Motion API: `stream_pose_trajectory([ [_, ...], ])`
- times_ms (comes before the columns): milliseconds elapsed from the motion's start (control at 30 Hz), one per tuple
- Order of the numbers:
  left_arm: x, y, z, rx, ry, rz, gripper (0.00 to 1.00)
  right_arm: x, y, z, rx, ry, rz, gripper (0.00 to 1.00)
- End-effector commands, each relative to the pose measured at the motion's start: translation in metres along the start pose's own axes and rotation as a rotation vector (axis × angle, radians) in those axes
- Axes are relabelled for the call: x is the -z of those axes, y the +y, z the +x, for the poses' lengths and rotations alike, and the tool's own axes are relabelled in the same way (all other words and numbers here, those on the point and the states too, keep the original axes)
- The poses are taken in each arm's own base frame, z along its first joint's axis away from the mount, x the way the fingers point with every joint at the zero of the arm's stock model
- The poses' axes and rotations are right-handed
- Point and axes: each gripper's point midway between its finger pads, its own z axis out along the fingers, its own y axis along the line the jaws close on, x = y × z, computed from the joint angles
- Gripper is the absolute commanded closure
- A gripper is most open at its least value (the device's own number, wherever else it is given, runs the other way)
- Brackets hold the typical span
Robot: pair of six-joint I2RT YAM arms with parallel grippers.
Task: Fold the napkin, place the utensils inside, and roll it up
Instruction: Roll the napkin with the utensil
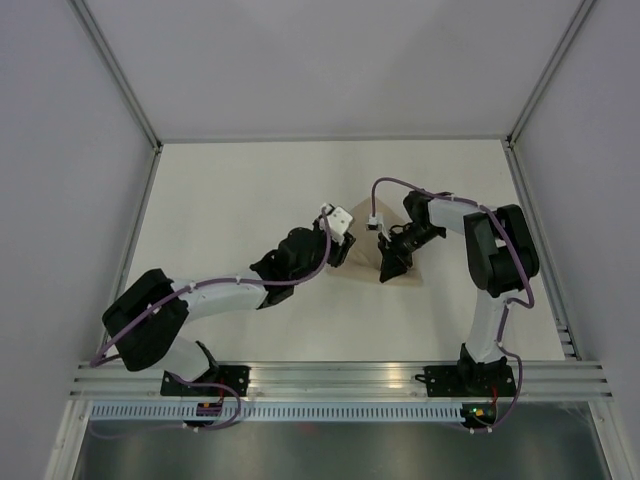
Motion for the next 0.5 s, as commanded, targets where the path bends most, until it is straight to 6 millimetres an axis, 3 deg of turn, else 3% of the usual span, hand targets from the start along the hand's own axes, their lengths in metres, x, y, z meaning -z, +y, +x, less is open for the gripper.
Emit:
stream_pose_trajectory([
  [0, -0.005, -0.003, 0.008, -0.359, 0.085, -0.036, 0.51, -0.008, 0.001, 0.033, -0.052, 0.089, -0.086, 0.98],
  [200, -0.008, -0.039, 0.043, -0.585, 0.204, 0.083, 0.51, -0.009, -0.010, 0.036, -0.107, 0.083, -0.127, 0.98],
  [233, -0.009, -0.043, 0.051, -0.621, 0.221, 0.096, 0.40, -0.009, -0.010, 0.038, -0.115, 0.085, -0.129, 0.98],
  [300, -0.008, -0.056, 0.075, -0.715, 0.269, 0.149, 0.40, -0.009, -0.010, 0.037, -0.124, 0.081, -0.135, 0.98],
  [467, -0.007, -0.080, 0.088, -0.776, 0.268, 0.244, 0.41, -0.008, -0.013, 0.039, -0.137, 0.083, -0.137, 0.98],
])
